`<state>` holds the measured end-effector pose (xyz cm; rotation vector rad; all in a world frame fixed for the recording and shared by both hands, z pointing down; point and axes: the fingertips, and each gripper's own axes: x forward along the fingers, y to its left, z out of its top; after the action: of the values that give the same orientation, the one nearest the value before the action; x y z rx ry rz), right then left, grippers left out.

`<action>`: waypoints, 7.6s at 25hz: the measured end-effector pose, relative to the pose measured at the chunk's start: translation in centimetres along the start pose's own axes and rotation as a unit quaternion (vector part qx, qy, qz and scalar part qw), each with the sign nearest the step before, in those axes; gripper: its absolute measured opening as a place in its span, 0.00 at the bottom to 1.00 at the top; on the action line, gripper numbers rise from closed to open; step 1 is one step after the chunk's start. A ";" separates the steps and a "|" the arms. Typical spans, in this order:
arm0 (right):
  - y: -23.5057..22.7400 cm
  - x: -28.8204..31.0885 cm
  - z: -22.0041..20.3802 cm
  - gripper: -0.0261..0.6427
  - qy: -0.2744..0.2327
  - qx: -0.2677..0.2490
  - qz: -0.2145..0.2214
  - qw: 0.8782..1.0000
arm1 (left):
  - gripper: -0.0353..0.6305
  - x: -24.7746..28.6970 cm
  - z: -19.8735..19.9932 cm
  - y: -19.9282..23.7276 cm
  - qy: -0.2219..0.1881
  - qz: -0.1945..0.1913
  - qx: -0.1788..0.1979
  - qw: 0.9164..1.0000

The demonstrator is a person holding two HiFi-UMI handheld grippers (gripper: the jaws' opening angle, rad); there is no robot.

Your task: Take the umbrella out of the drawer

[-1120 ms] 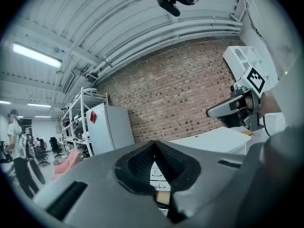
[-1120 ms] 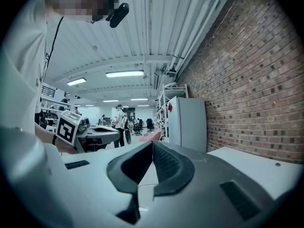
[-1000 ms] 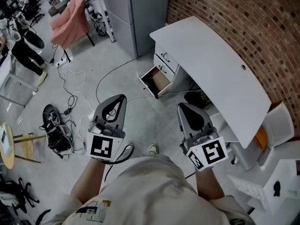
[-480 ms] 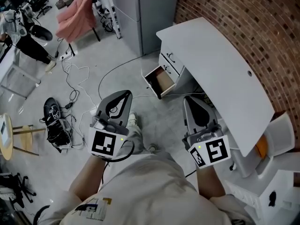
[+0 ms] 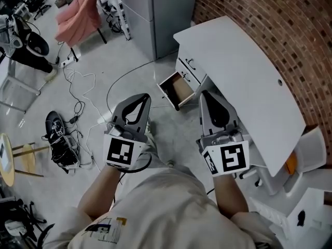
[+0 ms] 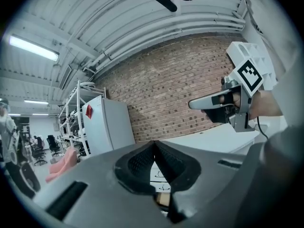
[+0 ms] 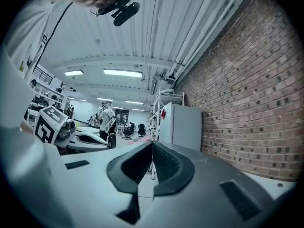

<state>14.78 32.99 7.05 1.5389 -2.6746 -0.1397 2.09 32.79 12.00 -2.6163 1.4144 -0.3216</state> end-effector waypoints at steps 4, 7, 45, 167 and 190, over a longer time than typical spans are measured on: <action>-0.5 4.2 -1.1 0.05 0.013 0.003 -0.002 1.000 | 0.07 2.8 -1.1 3.2 0.005 -0.003 -0.008 1.000; -0.7 7.4 -1.9 0.05 0.024 0.010 -0.003 1.000 | 0.06 4.8 -1.9 5.9 0.010 -0.010 -0.027 1.000; -9.0 36.7 -13.4 0.05 0.195 0.008 -0.043 0.980 | 0.06 29.8 -11.0 26.5 0.057 -0.113 -0.062 0.990; -6.6 34.4 -77.5 0.38 0.537 0.123 0.073 0.832 | 0.07 37.1 -65.0 8.0 0.297 -0.186 -0.149 0.924; -10.9 42.1 -34.1 0.38 0.333 0.081 0.046 0.938 | 0.07 35.7 -28.8 22.7 0.145 -0.101 -0.143 0.974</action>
<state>6.07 -10.66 39.88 1.1949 -2.2318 0.5236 -4.62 -10.39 38.69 -3.0645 1.3629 -0.5855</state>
